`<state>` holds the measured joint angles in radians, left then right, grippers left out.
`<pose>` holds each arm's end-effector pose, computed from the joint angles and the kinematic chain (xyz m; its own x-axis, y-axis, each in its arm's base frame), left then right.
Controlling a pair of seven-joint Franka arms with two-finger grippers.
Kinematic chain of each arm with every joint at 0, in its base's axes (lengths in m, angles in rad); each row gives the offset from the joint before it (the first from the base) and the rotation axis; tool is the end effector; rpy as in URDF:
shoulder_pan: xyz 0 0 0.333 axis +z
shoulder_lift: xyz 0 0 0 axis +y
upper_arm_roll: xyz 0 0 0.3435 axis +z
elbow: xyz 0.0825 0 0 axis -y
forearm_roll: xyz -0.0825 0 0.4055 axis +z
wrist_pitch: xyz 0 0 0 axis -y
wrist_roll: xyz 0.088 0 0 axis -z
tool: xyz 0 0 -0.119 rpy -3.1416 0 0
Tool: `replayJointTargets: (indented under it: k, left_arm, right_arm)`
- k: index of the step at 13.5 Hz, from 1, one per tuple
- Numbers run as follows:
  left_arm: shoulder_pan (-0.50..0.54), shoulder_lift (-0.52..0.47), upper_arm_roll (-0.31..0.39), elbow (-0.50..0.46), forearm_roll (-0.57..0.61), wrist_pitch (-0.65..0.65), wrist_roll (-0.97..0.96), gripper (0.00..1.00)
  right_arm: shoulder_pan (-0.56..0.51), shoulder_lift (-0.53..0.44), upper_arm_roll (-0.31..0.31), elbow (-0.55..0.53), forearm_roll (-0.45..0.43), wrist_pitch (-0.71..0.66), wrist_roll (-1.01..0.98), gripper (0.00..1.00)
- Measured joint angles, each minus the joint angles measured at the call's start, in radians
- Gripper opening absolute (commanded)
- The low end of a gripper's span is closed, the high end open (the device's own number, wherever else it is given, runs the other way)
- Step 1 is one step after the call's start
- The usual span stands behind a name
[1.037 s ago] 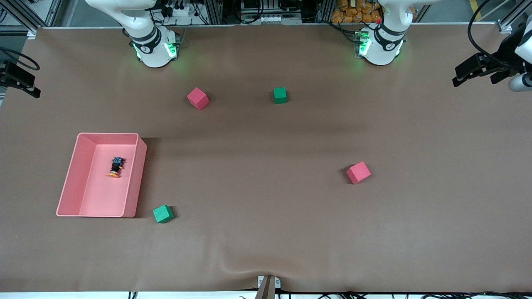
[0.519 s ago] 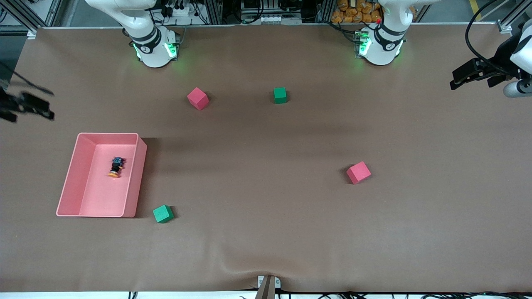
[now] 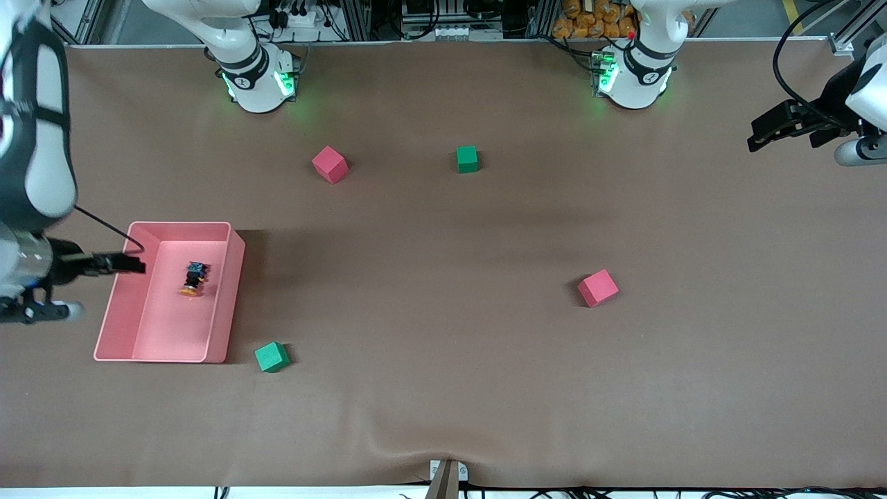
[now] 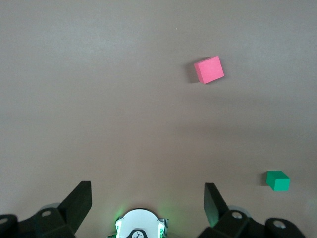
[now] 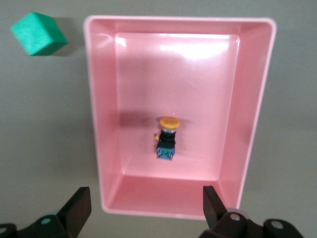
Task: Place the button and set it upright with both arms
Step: 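Reach the right gripper down into the pink tray over the button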
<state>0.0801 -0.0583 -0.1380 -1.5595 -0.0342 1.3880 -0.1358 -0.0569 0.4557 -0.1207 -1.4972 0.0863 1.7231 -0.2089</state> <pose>0.5340 -0.0380 0.6628 0.9906 0.0731 -0.1159 0.0748 -0.9971 0.0105 0.6834 -0.1015 0.3964 0.9766 0.0223 -0.2140 0.0067 -0.9973 -0.0731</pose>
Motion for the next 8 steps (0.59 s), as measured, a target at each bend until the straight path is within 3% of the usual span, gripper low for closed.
replayJointTargets:
  k: [8]
  left_arm:
    - [0.000,0.001,0.000,-0.004,0.000,0.000,0.000,1.00]
  right_arm:
    - [-0.008,0.090,-0.018,-0.199,0.051,0.310,-0.010,1.00]
